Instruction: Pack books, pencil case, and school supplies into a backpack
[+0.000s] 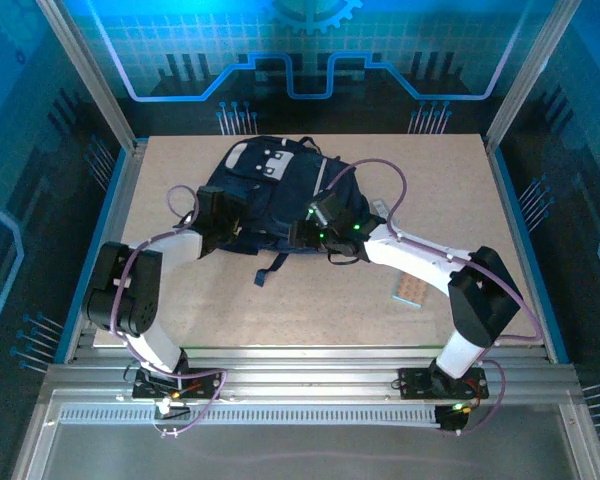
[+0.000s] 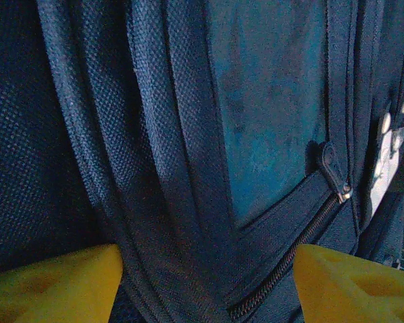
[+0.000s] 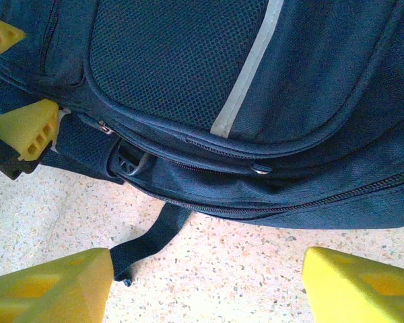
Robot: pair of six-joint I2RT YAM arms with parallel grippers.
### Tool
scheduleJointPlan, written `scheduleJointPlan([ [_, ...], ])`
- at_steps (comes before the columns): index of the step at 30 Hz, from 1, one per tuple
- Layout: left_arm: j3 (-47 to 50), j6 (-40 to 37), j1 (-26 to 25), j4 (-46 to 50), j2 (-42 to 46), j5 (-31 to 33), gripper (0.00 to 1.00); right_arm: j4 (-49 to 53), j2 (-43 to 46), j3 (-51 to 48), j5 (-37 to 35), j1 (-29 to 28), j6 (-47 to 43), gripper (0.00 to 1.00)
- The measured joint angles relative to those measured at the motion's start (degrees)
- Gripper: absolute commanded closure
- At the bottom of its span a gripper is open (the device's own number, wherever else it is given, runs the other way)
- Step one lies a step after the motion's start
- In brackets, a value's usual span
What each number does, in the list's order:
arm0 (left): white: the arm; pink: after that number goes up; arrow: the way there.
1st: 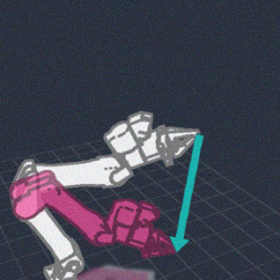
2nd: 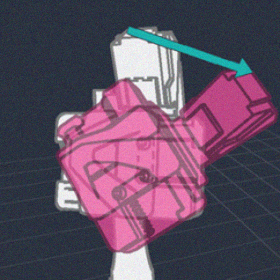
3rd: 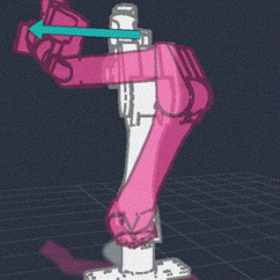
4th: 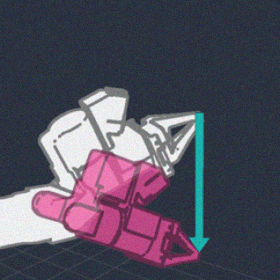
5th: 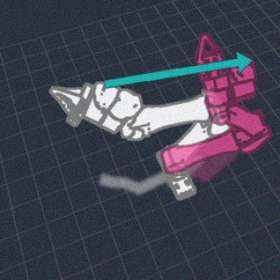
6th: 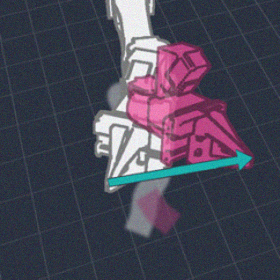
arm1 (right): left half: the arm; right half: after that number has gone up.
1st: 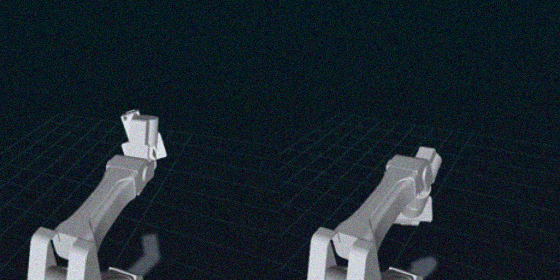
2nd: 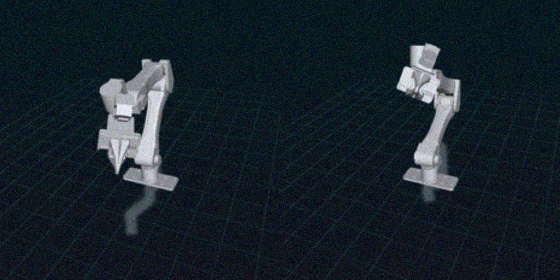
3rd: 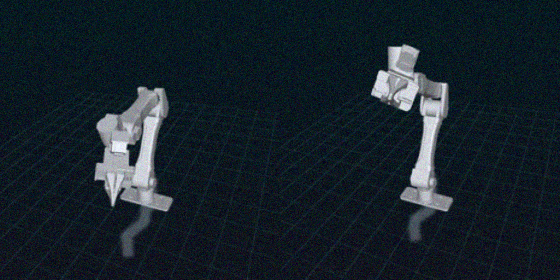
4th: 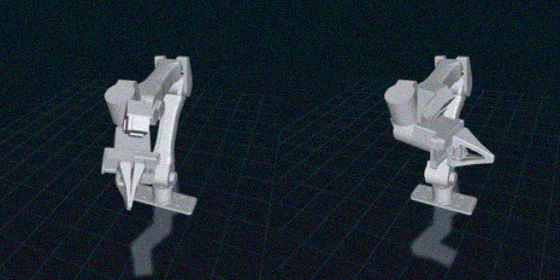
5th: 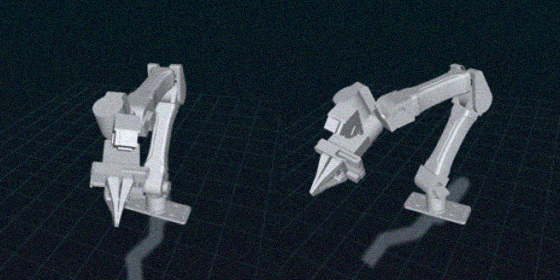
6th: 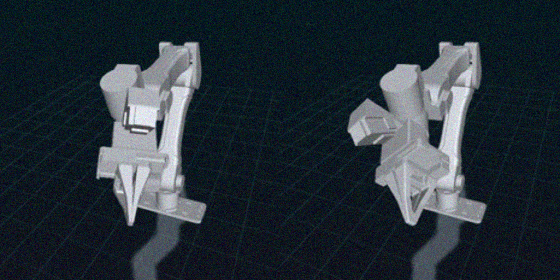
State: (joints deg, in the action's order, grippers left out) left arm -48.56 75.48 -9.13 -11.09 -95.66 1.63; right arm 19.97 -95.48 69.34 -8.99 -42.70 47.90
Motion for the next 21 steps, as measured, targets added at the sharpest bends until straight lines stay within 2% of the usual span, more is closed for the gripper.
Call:
scheduleJointPlan([
  [12,0.13,2.84,0.28,-1.7,-0.63,-1.44,0.29,0.15,0.0,0.0,-0.07,0.0,-0.2,0.24],
  [21,4.39,2.84,-0.9,0.2,3.28,-1.46,0.29,0.15,-0.33,0.0,-0.02,0.0,-0.2,0.24],
])
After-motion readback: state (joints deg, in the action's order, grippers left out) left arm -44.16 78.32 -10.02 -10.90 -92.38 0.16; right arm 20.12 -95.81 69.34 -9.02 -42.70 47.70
